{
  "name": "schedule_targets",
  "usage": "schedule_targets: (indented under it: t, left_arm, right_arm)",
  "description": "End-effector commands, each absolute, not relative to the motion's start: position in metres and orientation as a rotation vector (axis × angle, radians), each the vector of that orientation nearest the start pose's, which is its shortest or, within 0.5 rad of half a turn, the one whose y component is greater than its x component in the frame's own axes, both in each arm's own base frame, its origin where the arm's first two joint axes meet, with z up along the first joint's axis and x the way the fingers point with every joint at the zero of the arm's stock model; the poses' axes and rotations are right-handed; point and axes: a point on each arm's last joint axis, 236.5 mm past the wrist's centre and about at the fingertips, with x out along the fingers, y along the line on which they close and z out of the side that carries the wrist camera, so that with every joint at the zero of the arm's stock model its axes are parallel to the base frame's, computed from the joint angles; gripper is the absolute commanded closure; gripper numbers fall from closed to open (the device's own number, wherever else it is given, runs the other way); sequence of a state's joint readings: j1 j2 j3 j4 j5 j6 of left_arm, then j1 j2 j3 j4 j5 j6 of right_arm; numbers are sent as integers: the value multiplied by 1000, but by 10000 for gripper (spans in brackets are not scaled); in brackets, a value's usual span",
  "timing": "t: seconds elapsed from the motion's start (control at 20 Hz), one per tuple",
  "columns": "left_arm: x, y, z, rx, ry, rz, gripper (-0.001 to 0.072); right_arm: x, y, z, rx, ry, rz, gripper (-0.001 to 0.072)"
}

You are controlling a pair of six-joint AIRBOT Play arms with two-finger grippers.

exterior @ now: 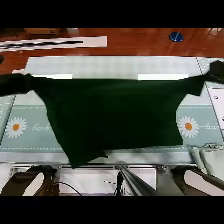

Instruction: Fold the shirts.

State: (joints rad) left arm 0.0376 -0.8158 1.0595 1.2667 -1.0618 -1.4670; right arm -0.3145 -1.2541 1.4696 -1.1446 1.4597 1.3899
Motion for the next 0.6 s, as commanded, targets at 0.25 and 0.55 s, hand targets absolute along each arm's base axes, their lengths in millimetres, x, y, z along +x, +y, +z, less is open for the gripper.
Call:
schedule_targets:
  t: [0.25,0.55]
  left_arm:
    - [442,-43,21,-289,935,-125,680]
    - [442,-55,-32,-387,1061,-126,556]
  right_arm:
    - [511,-22,68,375,896,171,679]
    - [501,-9,-8,310,1096,195,518]
